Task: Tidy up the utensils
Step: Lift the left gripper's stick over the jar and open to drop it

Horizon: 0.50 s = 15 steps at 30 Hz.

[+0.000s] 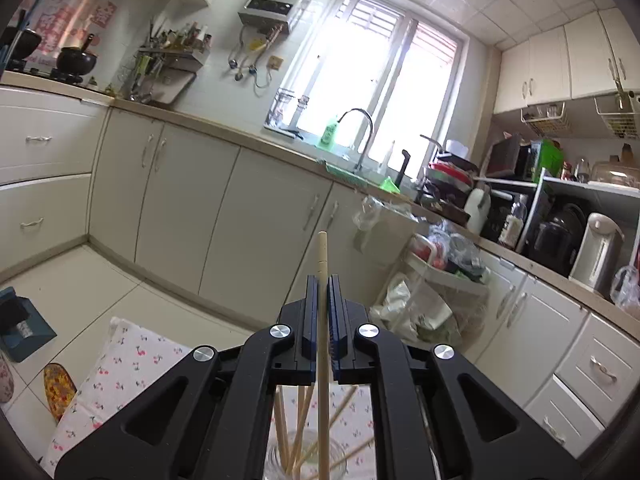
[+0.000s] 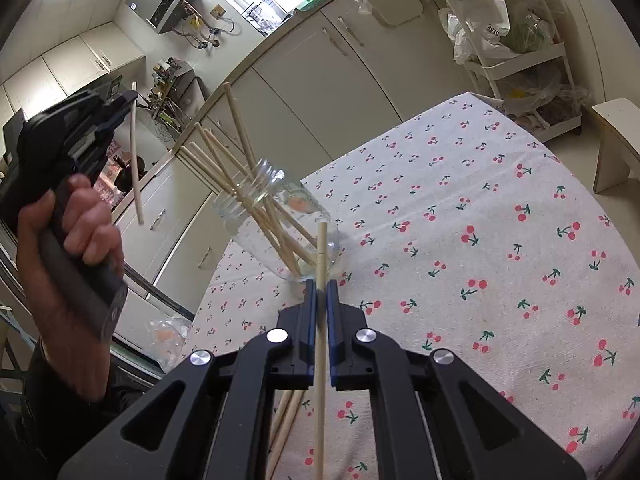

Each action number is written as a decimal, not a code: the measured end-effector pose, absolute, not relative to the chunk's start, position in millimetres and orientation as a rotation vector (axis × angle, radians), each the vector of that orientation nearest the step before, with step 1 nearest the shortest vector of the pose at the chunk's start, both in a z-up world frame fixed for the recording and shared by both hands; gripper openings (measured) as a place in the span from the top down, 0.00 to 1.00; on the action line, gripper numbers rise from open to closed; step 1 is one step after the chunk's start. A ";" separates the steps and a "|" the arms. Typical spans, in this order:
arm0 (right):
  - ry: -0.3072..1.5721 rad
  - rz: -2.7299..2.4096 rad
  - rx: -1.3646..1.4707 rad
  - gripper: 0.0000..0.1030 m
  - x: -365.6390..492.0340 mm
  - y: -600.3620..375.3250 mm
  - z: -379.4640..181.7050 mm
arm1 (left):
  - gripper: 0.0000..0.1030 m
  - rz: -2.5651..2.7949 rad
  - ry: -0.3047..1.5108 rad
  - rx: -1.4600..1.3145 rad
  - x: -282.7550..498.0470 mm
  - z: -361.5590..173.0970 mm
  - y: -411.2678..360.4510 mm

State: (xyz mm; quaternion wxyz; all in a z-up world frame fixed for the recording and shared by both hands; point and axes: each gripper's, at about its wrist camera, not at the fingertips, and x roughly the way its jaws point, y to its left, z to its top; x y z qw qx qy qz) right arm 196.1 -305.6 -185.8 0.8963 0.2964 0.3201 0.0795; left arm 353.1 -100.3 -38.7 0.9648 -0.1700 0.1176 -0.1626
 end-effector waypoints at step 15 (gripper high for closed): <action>0.623 0.188 0.691 0.94 193.6 -318.2 -195.8 | 0.95 -0.244 0.144 -0.261 387.0 -66.3 -136.0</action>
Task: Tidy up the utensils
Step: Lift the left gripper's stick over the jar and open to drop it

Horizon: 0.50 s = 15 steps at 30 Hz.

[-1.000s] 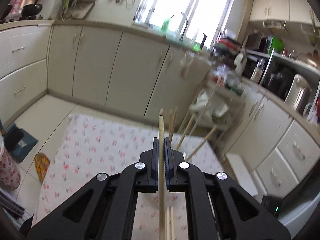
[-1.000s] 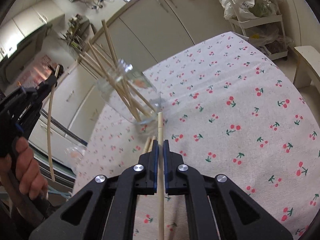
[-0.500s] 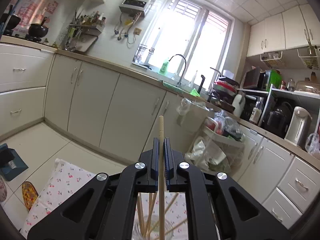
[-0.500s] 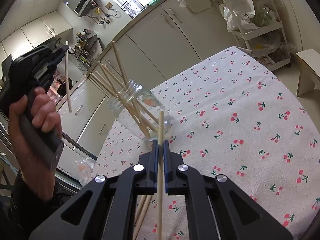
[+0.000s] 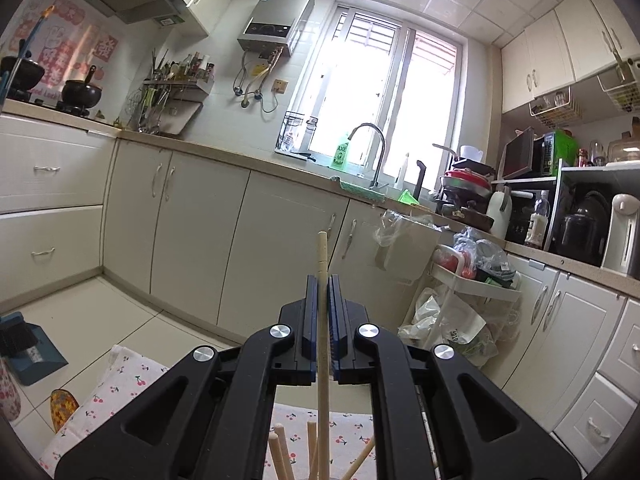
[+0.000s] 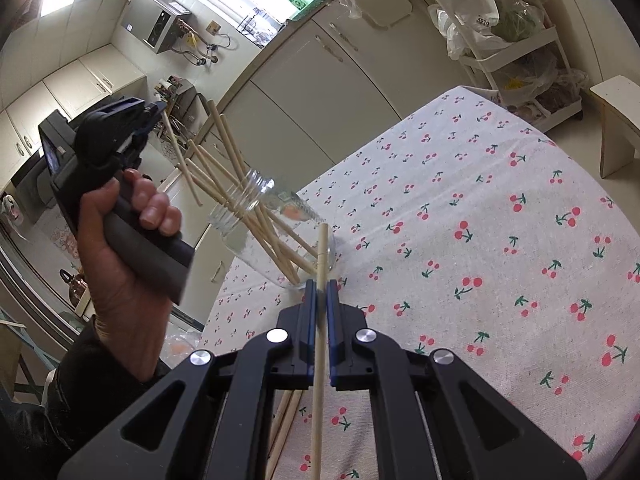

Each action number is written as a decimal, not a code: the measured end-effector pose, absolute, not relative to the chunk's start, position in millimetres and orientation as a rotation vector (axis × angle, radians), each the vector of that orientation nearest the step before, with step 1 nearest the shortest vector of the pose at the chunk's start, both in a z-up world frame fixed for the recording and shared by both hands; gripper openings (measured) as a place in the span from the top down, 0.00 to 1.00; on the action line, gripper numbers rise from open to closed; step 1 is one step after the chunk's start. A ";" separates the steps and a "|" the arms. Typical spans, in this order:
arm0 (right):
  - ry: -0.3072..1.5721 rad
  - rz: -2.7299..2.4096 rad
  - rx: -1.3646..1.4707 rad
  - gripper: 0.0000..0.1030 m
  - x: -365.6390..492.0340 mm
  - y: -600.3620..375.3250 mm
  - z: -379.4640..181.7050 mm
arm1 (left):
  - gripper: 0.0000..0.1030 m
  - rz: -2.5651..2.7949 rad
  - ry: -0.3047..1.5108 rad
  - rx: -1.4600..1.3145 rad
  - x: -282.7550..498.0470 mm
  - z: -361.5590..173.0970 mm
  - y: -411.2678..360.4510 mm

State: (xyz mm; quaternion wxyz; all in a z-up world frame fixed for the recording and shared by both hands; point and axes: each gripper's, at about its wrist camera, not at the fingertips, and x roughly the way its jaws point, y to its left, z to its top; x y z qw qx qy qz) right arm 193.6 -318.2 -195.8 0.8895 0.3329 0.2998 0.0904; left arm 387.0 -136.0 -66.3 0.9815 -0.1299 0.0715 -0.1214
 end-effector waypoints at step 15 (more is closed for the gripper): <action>0.609 0.194 0.717 0.94 193.8 -322.8 -196.3 | 0.95 -0.284 0.225 -0.145 361.2 -111.4 -140.7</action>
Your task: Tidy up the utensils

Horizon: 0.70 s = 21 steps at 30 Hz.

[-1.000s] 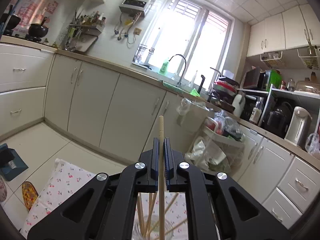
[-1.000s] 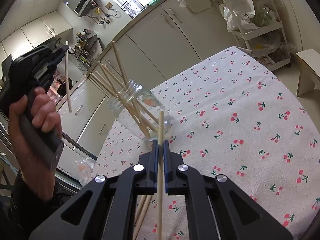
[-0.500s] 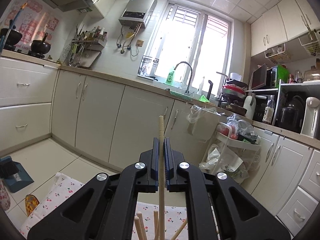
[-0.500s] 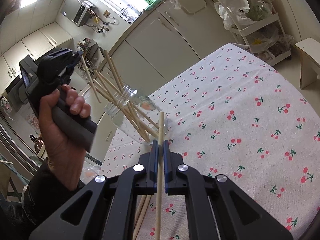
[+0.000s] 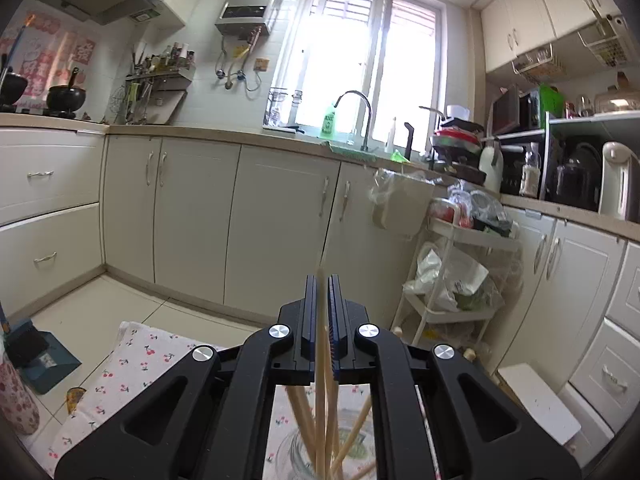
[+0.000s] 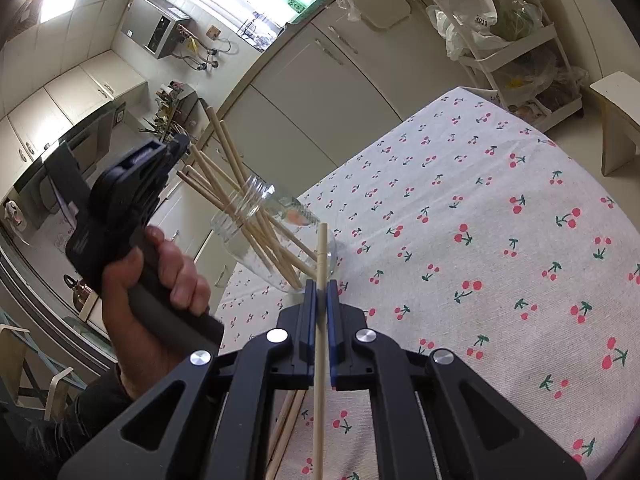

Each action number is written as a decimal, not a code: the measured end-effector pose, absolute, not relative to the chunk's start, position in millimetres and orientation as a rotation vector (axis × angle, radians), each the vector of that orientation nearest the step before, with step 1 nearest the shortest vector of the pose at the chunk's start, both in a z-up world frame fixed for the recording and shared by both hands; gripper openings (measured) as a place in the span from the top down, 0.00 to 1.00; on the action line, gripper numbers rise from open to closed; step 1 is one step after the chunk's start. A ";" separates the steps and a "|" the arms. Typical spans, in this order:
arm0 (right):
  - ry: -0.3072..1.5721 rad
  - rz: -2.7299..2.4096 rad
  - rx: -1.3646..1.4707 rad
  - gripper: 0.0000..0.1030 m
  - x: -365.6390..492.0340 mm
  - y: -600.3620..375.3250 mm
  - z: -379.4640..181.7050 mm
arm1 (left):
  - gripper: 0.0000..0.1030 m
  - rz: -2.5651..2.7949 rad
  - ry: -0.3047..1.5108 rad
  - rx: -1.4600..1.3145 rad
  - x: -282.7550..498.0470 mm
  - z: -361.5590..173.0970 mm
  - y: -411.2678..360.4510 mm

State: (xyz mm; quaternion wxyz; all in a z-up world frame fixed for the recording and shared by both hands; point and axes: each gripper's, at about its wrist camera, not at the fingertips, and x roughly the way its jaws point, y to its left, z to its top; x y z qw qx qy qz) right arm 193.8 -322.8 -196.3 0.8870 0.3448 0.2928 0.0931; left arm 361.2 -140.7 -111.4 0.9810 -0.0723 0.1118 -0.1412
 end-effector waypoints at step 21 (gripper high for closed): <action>0.309 0.264 0.587 0.95 225.9 -296.1 -61.7 | 0.48 -0.148 0.488 -0.214 278.6 -168.3 -29.6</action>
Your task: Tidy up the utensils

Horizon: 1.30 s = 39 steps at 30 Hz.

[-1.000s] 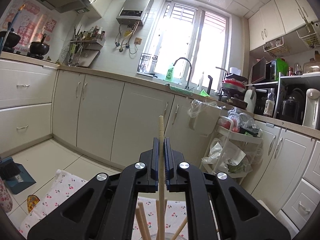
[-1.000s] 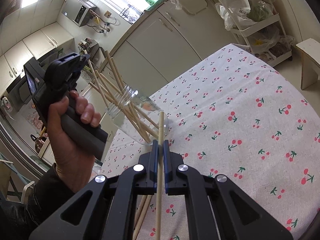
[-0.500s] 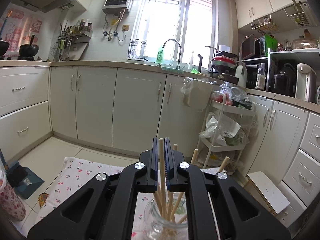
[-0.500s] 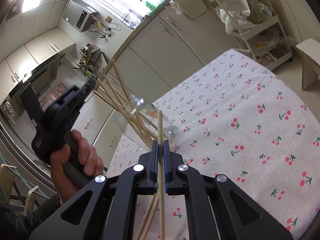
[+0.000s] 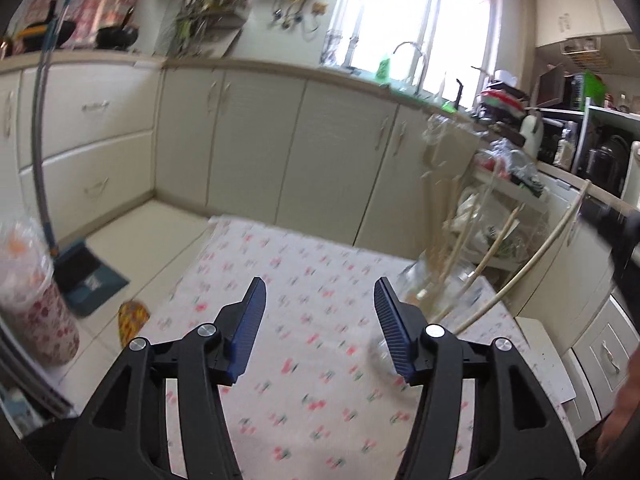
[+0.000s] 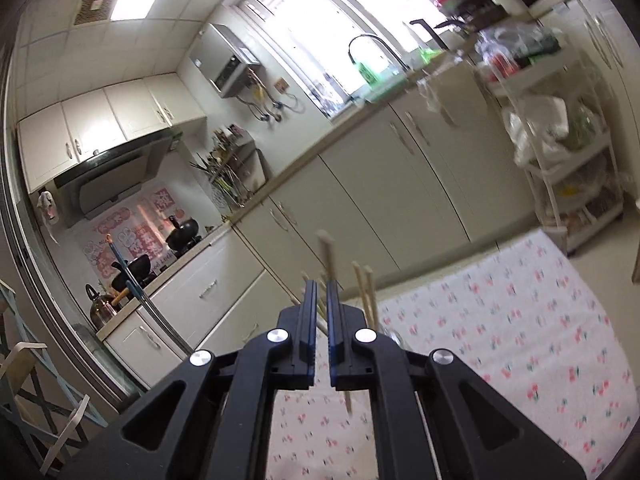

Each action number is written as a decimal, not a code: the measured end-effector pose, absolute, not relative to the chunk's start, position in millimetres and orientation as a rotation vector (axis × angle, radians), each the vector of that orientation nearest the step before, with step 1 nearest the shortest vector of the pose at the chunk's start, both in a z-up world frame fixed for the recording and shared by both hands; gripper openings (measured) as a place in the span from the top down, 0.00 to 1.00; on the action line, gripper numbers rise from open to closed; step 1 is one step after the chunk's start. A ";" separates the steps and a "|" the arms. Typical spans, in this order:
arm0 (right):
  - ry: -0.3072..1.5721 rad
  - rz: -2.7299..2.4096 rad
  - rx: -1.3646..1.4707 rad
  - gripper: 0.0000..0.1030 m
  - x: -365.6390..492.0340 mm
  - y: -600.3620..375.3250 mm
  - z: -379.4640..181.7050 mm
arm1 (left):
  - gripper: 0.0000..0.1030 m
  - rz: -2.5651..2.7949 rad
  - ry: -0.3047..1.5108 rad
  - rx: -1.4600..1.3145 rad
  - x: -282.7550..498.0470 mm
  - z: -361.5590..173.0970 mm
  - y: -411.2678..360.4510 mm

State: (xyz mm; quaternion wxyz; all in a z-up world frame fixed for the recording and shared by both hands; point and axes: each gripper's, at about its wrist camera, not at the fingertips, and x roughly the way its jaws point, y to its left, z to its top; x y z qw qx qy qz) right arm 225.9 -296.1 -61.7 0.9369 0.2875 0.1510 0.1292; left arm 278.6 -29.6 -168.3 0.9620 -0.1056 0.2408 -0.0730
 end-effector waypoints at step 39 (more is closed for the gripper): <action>0.814 -0.096 0.408 1.00 278.1 -320.6 -159.5 | 0.45 -0.108 0.635 -0.447 295.0 -220.5 26.1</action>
